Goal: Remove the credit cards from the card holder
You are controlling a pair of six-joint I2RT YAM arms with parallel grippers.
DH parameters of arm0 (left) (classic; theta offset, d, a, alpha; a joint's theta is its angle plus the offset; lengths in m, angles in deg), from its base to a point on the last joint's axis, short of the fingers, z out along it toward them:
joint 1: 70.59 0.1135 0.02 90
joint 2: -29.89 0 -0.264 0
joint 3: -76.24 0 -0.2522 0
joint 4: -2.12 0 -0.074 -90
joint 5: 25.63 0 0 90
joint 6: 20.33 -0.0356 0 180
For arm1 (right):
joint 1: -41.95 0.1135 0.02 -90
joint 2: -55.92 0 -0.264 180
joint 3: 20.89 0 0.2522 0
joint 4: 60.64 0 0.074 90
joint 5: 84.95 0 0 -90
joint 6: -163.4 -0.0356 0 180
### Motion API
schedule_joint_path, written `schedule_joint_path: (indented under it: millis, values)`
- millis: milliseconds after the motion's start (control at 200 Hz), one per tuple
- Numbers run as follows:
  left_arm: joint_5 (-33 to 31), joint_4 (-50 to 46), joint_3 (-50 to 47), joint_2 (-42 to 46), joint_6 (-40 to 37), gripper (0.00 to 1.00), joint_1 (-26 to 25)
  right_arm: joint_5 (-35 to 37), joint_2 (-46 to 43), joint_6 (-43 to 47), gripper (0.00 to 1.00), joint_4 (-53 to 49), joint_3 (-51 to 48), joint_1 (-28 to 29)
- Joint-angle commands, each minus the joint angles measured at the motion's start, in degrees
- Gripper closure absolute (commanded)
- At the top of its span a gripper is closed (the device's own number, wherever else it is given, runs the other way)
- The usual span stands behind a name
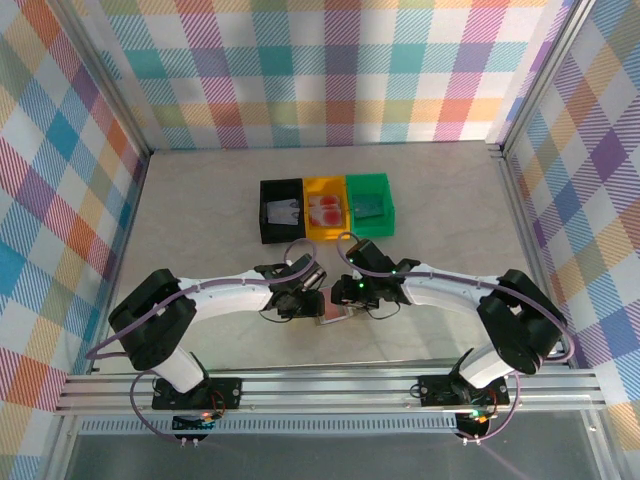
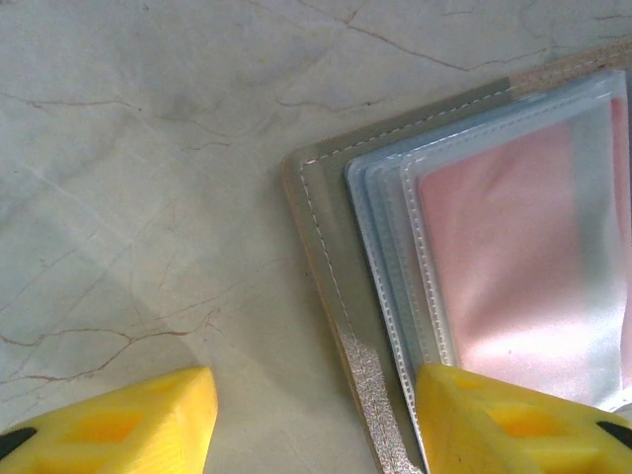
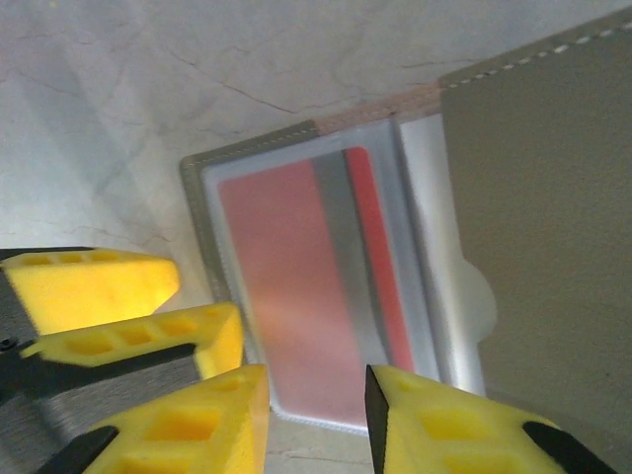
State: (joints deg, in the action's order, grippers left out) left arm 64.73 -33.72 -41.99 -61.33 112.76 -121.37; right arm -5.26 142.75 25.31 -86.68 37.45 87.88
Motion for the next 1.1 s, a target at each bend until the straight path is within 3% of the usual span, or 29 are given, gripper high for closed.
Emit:
schedule_joint_path:
  millis: [0, 695, 1095]
  values:
    - [0.30, -0.14, -1.23, -2.24, 1.23, 0.44, -1.07, 1.25, -0.62, 0.66, 0.67, 2.87, -1.44, 0.21]
    - [0.70, 1.43, -2.37, -8.17, 1.95, 0.44, -2.20, 1.85, 4.79, 2.48, 0.68, 6.06, -1.58, 0.21]
    - [0.78, 1.91, -1.78, -10.00, 1.43, 0.44, -2.65, 1.92, 3.20, 2.63, 0.82, 7.67, -3.17, 0.08]
